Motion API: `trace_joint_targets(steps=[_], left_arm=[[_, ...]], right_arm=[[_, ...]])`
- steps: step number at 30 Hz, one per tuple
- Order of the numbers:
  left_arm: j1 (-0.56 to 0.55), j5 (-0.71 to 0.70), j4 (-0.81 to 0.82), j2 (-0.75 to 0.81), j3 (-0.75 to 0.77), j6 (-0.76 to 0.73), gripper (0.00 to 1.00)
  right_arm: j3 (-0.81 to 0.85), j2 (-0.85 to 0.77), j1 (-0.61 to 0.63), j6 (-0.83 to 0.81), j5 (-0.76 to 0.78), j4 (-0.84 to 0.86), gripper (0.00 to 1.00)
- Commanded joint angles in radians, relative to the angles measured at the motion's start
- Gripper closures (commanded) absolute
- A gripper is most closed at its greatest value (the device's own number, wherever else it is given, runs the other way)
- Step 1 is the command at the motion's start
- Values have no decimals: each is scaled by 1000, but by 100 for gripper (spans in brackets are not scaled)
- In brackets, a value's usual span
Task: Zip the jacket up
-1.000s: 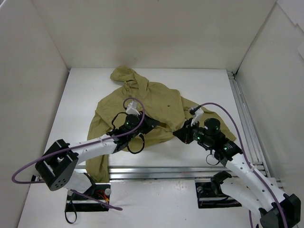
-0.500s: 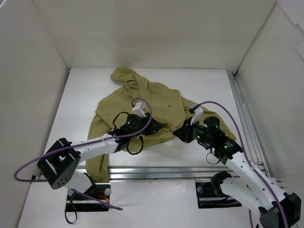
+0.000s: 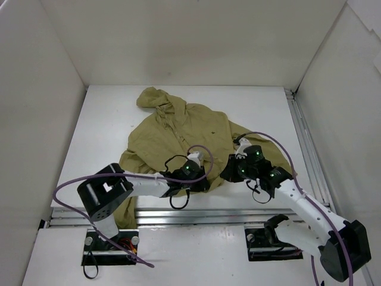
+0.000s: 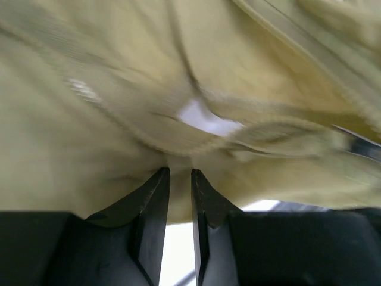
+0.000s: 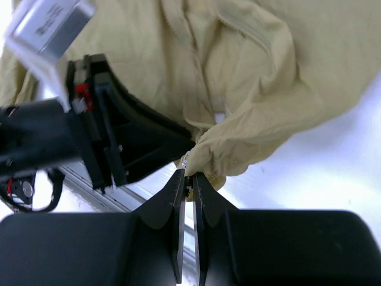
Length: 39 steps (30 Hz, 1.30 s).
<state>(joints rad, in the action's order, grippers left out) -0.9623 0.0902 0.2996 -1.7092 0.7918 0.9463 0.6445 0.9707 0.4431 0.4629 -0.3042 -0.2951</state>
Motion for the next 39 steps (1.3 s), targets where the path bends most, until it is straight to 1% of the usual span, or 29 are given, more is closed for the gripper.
trace_joint_targets(steps=[1, 4, 5, 7, 8, 9, 11, 13, 16, 17, 19, 23, 25, 27, 30, 31, 32, 33, 35, 36, 38, 39], left_arm=[[-35, 0, -89, 16, 46, 15, 82], [-35, -38, -115, 89, 9, 8, 77], [-35, -70, -135, 106, 9, -1, 73], [-35, -86, -184, 147, 32, -26, 70], [-35, -146, -201, 164, 56, -58, 67], [-35, -168, -238, 168, 70, -73, 66], [-12, -210, -264, 172, 111, -113, 65], [31, -210, -261, 165, 132, -136, 64], [65, -205, -260, 105, 208, -202, 61], [65, -196, -261, 64, 257, -217, 61], [65, -175, -246, 33, 299, -265, 61], [74, -149, -192, -61, 371, -303, 58], [83, -145, -204, -102, 424, -302, 57], [95, -144, -246, -173, 461, -284, 58], [129, -129, -257, -225, 481, -229, 63], [140, -132, -261, -233, 481, -199, 67], [160, -132, -272, -245, 491, -187, 69], [171, -136, -295, -247, 497, -173, 74], [203, -155, -362, -251, 515, -137, 79], [214, -170, -397, -247, 515, -126, 81], [235, -184, -410, -227, 494, -109, 83], [262, -193, -418, -213, 476, -98, 84]], right_arm=[[15, -3, -9, 110, 80, -65, 100], [-26, -17, -10, 172, 125, -101, 100], [-38, -7, -9, 183, 143, -107, 100], [-72, 6, -9, 209, 160, -116, 100], [-86, 23, -9, 212, 171, -119, 100], [-91, 31, -12, 226, 177, -124, 100], [-101, 43, -7, 238, 204, -128, 100], [-112, 46, -7, 247, 224, -130, 100], [-111, 68, -7, 241, 257, -130, 100], [-106, 80, -9, 240, 257, -130, 100], [-102, 92, -12, 235, 252, -130, 100], [-80, 88, -9, 221, 263, -130, 100], [-68, 92, -17, 207, 269, -130, 100], [-48, 103, -17, 195, 267, -130, 100], [-20, 134, -21, 175, 264, -130, 100], [-13, 154, -21, 171, 270, -128, 100], [3, 164, -23, 163, 272, -128, 100], [13, 175, -29, 151, 277, -128, 100], [46, 212, -29, 135, 287, -128, 100], [55, 226, -35, 119, 290, -127, 100], [99, 272, -38, 97, 303, -124, 100], [113, 289, -43, 64, 301, -121, 100]])
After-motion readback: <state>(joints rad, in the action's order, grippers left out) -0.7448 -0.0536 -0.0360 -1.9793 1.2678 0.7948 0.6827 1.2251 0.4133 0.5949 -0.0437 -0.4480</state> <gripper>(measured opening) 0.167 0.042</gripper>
